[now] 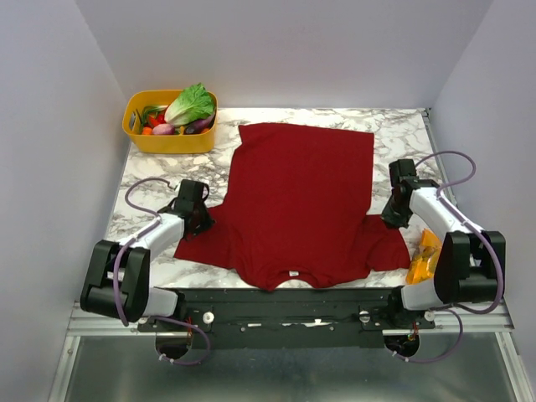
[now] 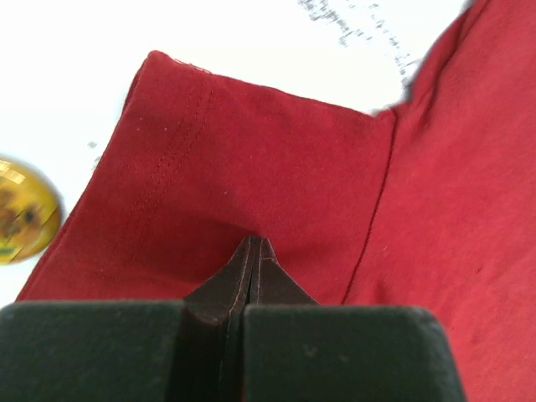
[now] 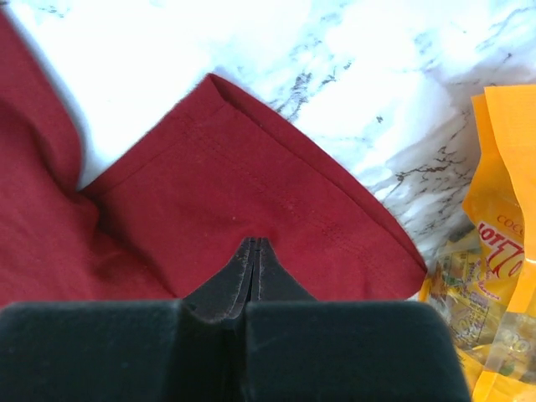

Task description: Pin the brooch onto the clothing

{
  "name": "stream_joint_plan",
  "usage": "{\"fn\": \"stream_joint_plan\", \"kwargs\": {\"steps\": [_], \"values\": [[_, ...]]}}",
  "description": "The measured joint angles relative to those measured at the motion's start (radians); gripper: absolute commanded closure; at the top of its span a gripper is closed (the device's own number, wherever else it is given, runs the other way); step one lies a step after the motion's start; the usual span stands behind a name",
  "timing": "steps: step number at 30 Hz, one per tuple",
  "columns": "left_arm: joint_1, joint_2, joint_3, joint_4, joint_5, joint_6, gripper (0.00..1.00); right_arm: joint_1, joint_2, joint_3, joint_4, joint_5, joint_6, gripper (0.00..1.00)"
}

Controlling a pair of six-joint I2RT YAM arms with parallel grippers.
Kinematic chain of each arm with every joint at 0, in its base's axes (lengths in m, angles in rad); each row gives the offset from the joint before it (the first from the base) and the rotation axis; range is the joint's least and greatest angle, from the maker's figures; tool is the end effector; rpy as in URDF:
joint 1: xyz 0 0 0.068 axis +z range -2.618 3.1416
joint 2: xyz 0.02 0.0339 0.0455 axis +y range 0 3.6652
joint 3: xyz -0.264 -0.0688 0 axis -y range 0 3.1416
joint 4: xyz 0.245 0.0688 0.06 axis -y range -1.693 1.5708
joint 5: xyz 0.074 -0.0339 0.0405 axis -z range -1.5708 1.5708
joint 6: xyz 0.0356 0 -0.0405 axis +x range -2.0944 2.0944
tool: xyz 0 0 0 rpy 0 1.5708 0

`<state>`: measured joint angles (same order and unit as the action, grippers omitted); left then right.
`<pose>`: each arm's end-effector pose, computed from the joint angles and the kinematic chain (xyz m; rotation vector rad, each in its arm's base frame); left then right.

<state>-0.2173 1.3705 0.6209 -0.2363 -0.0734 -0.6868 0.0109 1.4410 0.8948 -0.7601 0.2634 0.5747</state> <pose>0.2429 -0.0509 0.1579 -0.6261 2.4956 -0.2534 0.2548 -0.0065 0.1947 0.8273 2.6789 -0.2479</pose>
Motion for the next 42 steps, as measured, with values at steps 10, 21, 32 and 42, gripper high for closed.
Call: {"fn": "stream_joint_plan", "kwargs": {"steps": [10,21,32,42], "values": [[-0.020,-0.180,0.013,-0.085,-0.032,0.013,1.00,0.256,-0.100,0.007,0.045,-0.019,-0.084,1.00],[-0.337,-0.061,0.143,-0.038,-0.021,0.005,1.00,0.618,0.046,0.032,0.038,-0.093,-0.037,1.00],[-0.468,0.122,0.138,-0.035,-0.018,-0.071,1.00,0.725,0.093,-0.052,0.013,-0.138,0.053,1.00],[-0.478,0.101,0.118,-0.045,-0.025,-0.085,0.92,0.725,0.086,-0.035,-0.069,-0.117,0.077,1.00]]}}
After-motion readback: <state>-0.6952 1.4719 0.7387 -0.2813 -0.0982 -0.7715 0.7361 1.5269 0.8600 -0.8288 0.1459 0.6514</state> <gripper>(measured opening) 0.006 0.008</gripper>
